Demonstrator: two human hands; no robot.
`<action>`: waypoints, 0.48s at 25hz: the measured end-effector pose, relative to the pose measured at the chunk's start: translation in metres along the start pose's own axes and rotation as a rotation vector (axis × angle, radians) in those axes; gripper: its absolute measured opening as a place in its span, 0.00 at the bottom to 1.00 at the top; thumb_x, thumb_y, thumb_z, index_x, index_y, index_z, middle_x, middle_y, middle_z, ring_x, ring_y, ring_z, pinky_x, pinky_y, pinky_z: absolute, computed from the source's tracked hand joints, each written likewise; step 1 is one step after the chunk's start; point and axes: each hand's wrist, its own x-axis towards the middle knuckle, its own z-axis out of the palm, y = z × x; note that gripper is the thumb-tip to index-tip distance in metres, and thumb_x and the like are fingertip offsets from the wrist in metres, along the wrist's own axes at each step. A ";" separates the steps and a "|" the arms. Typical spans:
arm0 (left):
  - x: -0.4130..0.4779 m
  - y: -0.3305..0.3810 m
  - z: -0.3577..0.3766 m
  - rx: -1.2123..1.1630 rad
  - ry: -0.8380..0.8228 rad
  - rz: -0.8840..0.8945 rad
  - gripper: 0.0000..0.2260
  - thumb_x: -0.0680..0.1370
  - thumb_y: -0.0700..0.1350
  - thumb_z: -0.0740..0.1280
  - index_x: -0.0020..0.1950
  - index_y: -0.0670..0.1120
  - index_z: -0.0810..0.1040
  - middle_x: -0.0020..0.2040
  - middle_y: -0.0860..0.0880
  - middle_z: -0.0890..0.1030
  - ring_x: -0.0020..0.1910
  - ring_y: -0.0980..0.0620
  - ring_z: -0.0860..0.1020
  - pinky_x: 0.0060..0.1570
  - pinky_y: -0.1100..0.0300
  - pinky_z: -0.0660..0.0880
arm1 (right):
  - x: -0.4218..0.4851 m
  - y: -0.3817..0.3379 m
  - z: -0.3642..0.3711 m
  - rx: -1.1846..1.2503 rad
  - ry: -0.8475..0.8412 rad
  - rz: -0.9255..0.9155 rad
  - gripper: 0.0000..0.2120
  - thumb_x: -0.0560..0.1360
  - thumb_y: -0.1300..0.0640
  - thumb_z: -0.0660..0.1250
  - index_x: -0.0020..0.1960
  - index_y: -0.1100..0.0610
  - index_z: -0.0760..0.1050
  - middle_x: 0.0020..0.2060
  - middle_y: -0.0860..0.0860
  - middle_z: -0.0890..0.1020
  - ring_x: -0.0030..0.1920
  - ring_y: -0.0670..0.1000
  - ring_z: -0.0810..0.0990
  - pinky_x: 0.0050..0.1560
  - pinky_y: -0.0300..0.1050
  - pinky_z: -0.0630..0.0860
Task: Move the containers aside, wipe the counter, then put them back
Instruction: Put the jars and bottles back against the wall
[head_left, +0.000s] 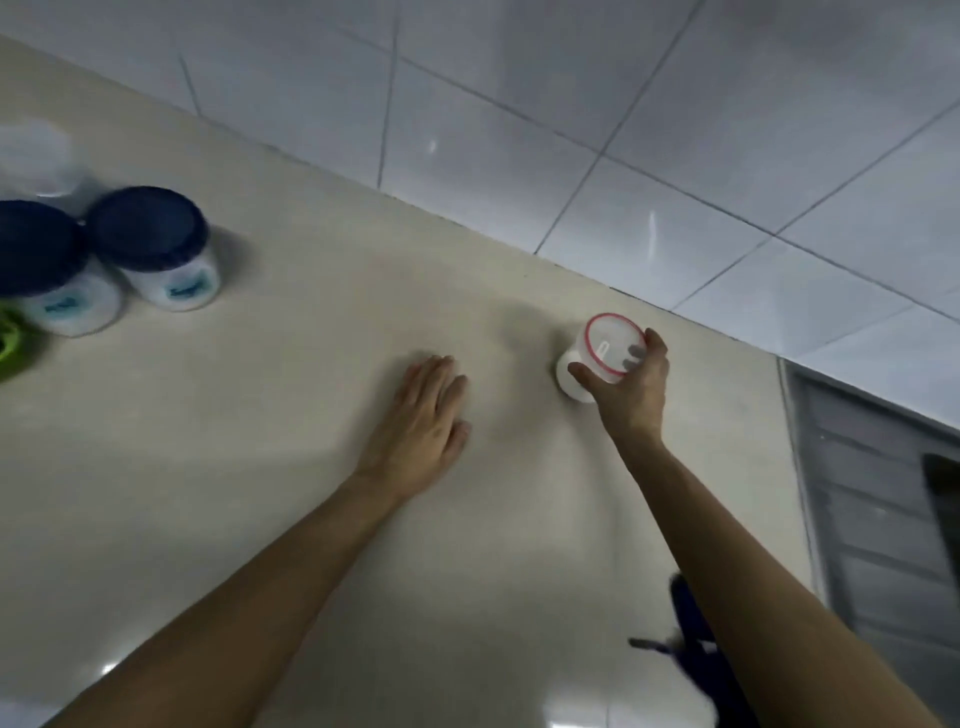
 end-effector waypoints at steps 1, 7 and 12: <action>0.005 0.013 0.007 0.009 -0.012 0.017 0.23 0.77 0.50 0.59 0.66 0.36 0.74 0.67 0.34 0.74 0.67 0.36 0.72 0.70 0.43 0.60 | 0.017 0.014 -0.011 0.023 0.035 0.027 0.48 0.63 0.50 0.79 0.74 0.55 0.55 0.67 0.55 0.67 0.64 0.55 0.72 0.65 0.54 0.71; 0.006 0.024 0.014 0.004 0.062 -0.056 0.25 0.78 0.53 0.57 0.66 0.36 0.74 0.68 0.36 0.73 0.70 0.37 0.69 0.72 0.44 0.59 | 0.094 0.059 -0.035 0.050 0.114 0.033 0.47 0.64 0.50 0.78 0.74 0.55 0.55 0.68 0.56 0.66 0.66 0.59 0.71 0.65 0.54 0.70; 0.007 0.021 0.017 -0.042 -0.004 -0.104 0.27 0.78 0.56 0.55 0.69 0.39 0.71 0.71 0.38 0.70 0.73 0.41 0.64 0.76 0.51 0.53 | 0.142 0.075 -0.054 0.031 0.155 0.034 0.46 0.65 0.50 0.77 0.74 0.56 0.54 0.69 0.57 0.65 0.67 0.61 0.69 0.64 0.53 0.69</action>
